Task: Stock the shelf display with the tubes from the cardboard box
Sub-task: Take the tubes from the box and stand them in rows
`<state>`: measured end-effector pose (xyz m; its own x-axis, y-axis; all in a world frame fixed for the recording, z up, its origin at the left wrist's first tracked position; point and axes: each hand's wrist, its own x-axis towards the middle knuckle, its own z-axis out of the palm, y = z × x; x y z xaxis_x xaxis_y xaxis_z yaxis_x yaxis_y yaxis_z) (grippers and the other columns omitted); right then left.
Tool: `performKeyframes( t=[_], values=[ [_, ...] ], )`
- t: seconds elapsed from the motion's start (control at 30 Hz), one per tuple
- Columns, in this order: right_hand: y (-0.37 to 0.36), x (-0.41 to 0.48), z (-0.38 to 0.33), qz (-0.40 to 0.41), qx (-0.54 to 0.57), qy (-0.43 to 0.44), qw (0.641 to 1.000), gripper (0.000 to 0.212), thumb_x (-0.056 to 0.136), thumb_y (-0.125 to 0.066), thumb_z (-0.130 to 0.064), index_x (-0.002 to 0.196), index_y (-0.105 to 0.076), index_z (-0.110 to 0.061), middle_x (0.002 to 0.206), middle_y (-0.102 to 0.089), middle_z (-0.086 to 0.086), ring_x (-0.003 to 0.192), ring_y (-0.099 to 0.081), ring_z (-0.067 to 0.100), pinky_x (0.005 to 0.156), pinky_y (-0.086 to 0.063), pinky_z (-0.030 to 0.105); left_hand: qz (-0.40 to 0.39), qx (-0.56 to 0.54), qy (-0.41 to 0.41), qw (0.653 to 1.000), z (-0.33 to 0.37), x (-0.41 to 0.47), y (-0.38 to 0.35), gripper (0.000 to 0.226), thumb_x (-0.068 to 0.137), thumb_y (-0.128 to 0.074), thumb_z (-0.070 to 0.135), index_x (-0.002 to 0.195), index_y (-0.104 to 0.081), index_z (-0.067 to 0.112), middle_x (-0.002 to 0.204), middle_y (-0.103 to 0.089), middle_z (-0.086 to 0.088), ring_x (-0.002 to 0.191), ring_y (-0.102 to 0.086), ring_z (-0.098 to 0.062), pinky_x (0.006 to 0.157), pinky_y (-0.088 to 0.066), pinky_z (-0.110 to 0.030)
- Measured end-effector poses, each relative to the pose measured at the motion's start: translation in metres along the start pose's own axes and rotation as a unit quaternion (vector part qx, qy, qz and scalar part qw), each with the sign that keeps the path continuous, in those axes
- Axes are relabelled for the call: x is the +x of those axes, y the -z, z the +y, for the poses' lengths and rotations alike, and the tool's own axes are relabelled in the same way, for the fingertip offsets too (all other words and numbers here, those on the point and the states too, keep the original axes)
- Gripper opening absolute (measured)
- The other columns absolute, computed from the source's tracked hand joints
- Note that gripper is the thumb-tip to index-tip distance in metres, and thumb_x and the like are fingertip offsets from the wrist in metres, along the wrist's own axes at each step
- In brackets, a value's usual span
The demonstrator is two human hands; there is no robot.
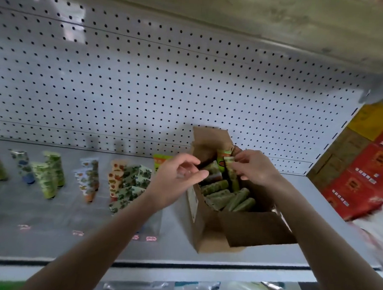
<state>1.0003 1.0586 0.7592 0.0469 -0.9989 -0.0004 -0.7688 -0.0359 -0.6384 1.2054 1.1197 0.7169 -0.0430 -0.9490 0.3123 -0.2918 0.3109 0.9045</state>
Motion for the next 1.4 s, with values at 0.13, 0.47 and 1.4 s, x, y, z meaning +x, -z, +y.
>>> performKeyframes(
  t=[0.13,0.47,1.4],
  values=[
    [-0.011,0.018,0.003,-0.052,-0.078,-0.006,0.996,0.037,0.087,-0.062,-0.027,0.105,-0.06,0.006,0.103,-0.062,0.016,0.102,-0.059,0.028,0.101,-0.042,0.045,0.012,0.028,0.002,1.0,-0.006,0.005,-0.002,0.025,0.079,-0.071,0.033,0.1,-0.065,0.021,0.089,-0.066,0.007,0.081,-0.062,-0.004,0.074,-0.049,-0.016],
    [-0.026,0.035,0.009,-0.074,-0.194,-0.003,0.978,0.036,0.09,-0.056,-0.024,0.058,-0.047,-0.011,0.061,-0.048,0.002,0.062,-0.047,0.015,0.063,-0.039,0.029,0.029,0.016,0.005,0.999,-0.013,0.012,-0.003,0.024,0.079,-0.071,0.028,0.1,-0.065,0.018,0.086,-0.067,0.006,0.082,-0.063,-0.008,0.074,-0.049,-0.017],
    [0.009,-0.055,-0.073,0.021,0.262,0.131,0.956,0.02,0.073,-0.078,-0.021,0.077,-0.064,-0.008,0.055,-0.065,-0.002,0.042,-0.055,0.009,0.044,-0.049,0.019,-0.015,-0.043,-0.027,0.999,0.018,-0.018,0.015,0.04,0.071,-0.075,0.032,0.106,-0.064,0.015,0.093,-0.067,0.003,0.085,-0.062,-0.007,0.073,-0.048,-0.014]
  ],
)
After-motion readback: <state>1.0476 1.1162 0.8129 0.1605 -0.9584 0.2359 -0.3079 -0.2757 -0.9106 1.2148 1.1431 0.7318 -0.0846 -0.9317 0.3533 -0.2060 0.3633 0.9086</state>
